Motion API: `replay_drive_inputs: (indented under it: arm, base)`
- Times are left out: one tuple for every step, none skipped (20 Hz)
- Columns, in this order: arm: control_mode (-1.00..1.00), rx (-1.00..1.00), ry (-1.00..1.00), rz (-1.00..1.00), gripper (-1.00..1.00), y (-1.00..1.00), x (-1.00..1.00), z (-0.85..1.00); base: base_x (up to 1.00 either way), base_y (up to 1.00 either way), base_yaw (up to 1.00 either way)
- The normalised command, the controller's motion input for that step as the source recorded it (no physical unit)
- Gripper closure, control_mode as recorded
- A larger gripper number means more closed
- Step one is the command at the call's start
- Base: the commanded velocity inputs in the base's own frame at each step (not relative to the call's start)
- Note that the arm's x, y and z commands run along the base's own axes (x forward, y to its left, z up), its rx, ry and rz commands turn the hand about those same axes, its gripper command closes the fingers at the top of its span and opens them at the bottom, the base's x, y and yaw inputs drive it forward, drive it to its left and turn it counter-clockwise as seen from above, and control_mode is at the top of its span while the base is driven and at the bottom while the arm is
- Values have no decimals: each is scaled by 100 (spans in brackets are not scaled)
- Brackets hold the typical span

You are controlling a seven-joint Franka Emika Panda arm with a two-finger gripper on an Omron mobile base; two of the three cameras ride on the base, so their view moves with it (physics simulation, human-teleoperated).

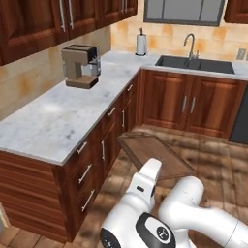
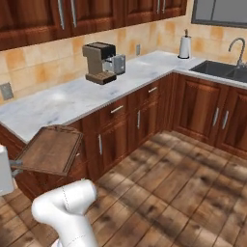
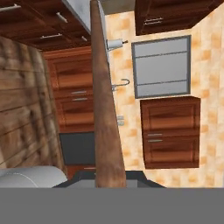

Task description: Move the cutting board and knife to the sink. Then move spray from the shelves to the counter.

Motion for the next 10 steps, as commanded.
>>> replay_drive_inputs:
  arm:
    - [100, 0, 0, 0, 100, 0, 0, 0]
    - [100, 0, 0, 0, 100, 0, 0, 0]
    - [100, 0, 0, 0, 100, 0, 0, 0]
    - [100, 0, 0, 0, 100, 0, 0, 0]
    - [100, 0, 0, 0, 100, 0, 0, 0]
    - [100, 0, 0, 0, 100, 0, 0, 0]
    - [100, 0, 0, 0, 100, 0, 0, 0]
    - [100, 0, 0, 0, 100, 0, 0, 0]
    - [100, 0, 0, 0, 100, 0, 0, 0]
    - [100, 0, 0, 0, 100, 0, 0, 0]
  base:
    - [87, -7, 0]
    - [87, -7, 0]
    - [87, -7, 0]
    - [87, -7, 0]
    - [87, -8, 0]
    - [86, -8, -3]
    - [85, -8, -5]
    - [85, -7, -6]
    - [85, -7, -7]
    - [85, -7, -7]
